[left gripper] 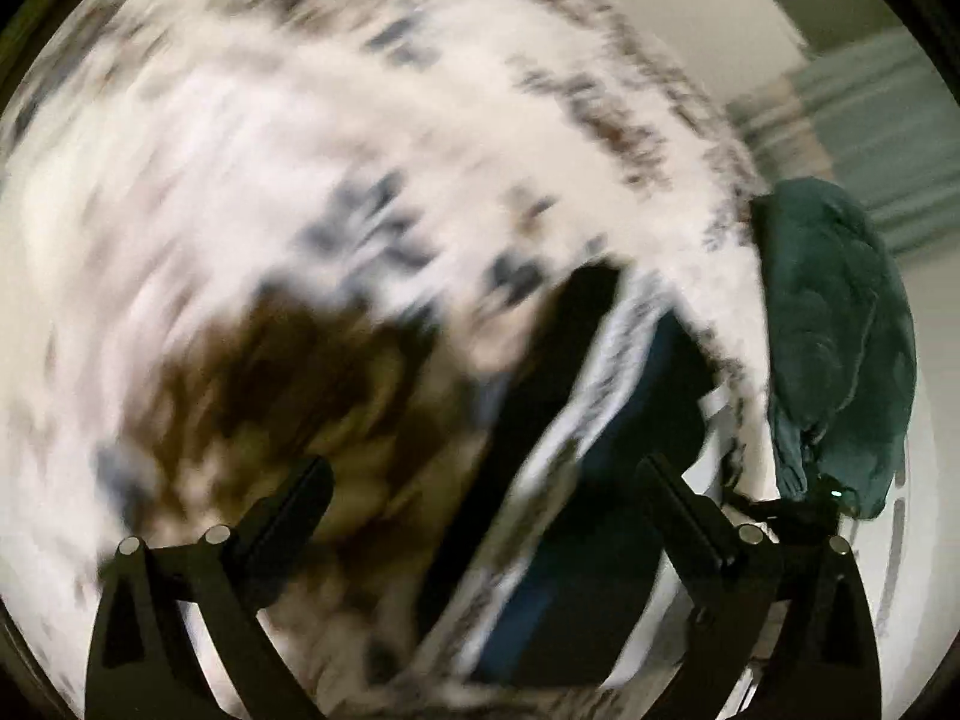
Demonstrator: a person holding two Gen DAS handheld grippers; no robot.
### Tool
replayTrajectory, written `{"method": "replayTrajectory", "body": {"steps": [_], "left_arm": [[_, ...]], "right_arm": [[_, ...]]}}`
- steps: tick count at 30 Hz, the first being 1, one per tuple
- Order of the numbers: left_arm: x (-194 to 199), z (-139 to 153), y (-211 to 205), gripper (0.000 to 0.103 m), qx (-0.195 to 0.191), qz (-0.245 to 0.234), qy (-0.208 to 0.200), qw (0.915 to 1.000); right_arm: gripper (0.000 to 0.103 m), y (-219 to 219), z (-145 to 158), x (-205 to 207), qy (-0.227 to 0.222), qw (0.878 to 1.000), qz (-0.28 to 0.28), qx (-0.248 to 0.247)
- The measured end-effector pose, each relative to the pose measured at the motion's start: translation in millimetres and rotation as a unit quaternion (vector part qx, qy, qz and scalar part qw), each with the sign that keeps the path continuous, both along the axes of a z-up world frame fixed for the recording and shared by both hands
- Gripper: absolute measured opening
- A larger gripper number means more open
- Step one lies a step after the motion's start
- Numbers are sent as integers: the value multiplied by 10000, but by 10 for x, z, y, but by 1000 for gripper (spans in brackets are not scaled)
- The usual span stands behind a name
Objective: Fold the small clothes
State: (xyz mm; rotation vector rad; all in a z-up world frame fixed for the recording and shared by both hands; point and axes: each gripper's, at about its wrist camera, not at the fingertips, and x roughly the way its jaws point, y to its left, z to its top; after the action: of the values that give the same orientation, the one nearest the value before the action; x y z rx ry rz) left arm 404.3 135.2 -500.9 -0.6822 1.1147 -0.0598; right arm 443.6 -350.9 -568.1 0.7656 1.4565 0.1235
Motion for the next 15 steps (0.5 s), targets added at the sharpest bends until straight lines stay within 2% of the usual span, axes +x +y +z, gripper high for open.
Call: {"method": "replayTrajectory", "body": {"steps": [2, 4, 5, 6, 7, 8, 10, 12, 15], "left_arm": [[418, 35, -205, 102, 59, -317, -95, 9994], [708, -5, -376, 93, 139, -592, -97, 9981], [935, -76, -496, 72, 251, -821, -51, 9963], [1038, -126, -572, 42, 267, -962, 17, 9950], [1211, -236, -629, 41, 267, -1051, 219, 9939], [1293, -278, -645, 41, 249, -1022, 315, 9939], [1471, -360, -610, 37, 116, -938, 431, 9946], [1589, -407, -529, 27, 109, -836, 499, 9952], [1627, -391, -383, 20, 51, -586, 522, 9969]], "right_arm": [[59, -11, -96, 60, 70, 9999, -42, 72], [54, 2, -117, 75, 49, 9998, -143, 92], [38, -18, -91, 64, 41, 9998, -213, -25], [24, 14, -95, 79, 55, 9996, -258, -117], [23, -8, -81, 70, 33, 9993, -344, -113], [18, -45, -46, 45, -33, 9990, -446, -82], [15, -83, 23, 49, -139, 9982, -525, -238], [12, -62, 105, 101, -289, 9972, -528, -435], [10, 0, 189, 202, -364, 9941, -522, -877]]}}
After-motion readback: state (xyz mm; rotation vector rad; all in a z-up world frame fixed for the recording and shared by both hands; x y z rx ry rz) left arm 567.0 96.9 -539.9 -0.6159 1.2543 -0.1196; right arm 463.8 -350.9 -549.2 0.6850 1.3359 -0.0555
